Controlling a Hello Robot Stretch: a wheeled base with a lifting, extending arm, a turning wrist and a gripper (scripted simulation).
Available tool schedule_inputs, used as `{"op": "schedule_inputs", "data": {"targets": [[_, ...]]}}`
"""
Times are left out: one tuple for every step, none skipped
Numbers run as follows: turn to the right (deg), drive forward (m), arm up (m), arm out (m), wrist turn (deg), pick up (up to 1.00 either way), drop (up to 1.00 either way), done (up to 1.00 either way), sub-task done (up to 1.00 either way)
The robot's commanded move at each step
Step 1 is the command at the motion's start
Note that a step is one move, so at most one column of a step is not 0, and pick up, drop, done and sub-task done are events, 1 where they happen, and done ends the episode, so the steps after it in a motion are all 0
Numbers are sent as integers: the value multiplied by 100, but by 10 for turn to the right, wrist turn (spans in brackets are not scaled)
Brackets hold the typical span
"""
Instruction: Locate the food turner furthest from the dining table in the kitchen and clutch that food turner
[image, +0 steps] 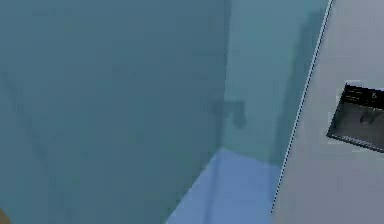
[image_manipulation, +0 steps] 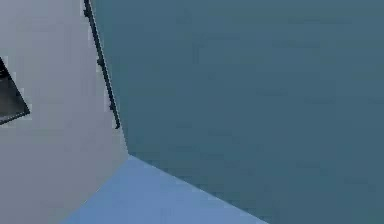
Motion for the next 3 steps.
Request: {"op": "schedule_inputs", "data": {"targets": [[-450,0,0,0,0,0,0,0,0],[-450,0,0,0,0,0,0,0,0],[-450,0,0,0,0,0,0,0,0]]}}
